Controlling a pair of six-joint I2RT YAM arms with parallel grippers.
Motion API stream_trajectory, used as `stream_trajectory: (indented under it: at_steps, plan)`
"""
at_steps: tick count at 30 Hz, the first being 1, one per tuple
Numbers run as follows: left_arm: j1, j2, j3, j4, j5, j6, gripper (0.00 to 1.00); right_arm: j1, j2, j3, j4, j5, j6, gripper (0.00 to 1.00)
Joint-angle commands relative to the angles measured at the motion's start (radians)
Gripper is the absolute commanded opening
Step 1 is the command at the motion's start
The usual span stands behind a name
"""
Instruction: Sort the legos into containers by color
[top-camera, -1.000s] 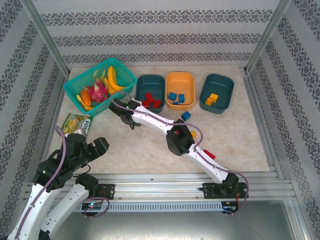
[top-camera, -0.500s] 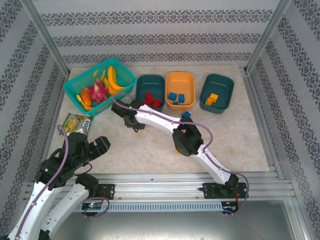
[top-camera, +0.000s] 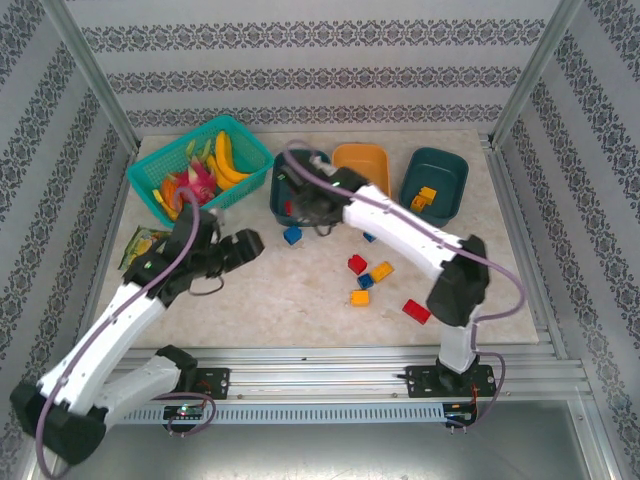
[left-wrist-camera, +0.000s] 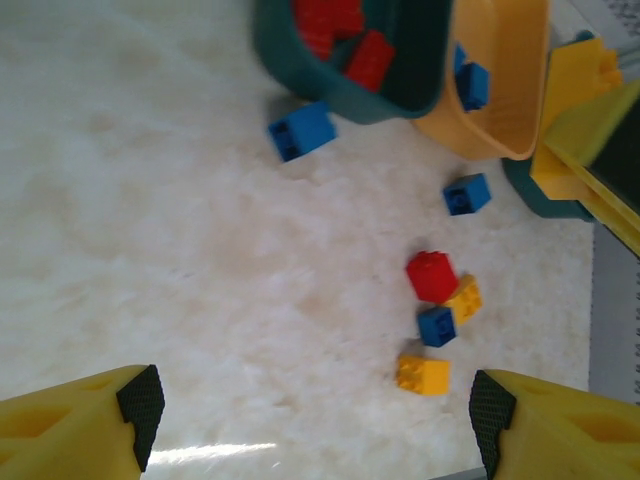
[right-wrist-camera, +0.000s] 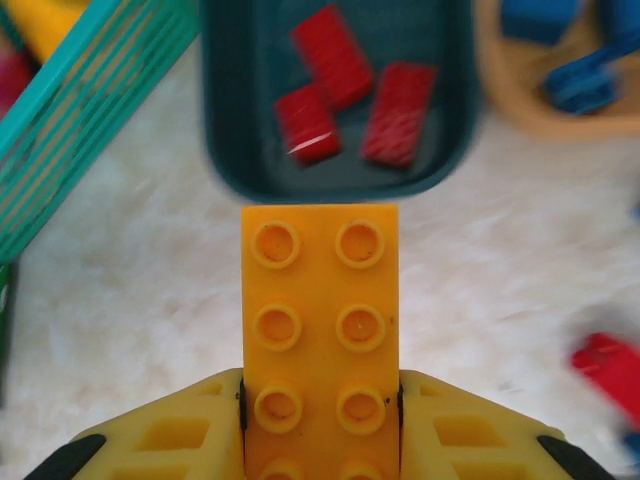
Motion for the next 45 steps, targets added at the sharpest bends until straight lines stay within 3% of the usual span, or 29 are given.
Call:
stream_trajectory:
  at_steps: [1, 9, 16, 24, 32, 39, 45]
  plan:
    - [-0.062, 0.141, 0.125, 0.186, 0.036, 0.054, 0.83, -0.142, -0.097, -0.101, -0.005, -0.033, -0.138, 0.11]
    - [-0.187, 0.527, 0.402, 0.302, 0.044, 0.076, 0.82, -0.551, -0.141, -0.194, -0.056, -0.123, -0.344, 0.11]
    - [-0.253, 0.784, 0.636, 0.294, 0.082, 0.082, 0.82, -0.763, 0.002, -0.164, -0.037, -0.134, -0.406, 0.11]
    - [-0.285, 0.987, 0.871, 0.236, 0.112, 0.096, 0.81, -0.809, 0.207, -0.05, -0.052, -0.089, -0.39, 0.11]
    - [-0.3, 1.058, 0.949, 0.215, 0.109, 0.094, 0.81, -0.836, 0.303, -0.023, -0.052, -0.114, -0.352, 0.16]
    - [-0.304, 1.039, 0.934, 0.182, 0.082, 0.096, 0.81, -0.841, 0.323, -0.009, -0.058, -0.122, -0.343, 0.43]
    - [-0.304, 0.961, 0.878, 0.152, 0.028, 0.107, 0.81, -0.83, 0.248, 0.013, -0.06, -0.132, -0.336, 0.55]
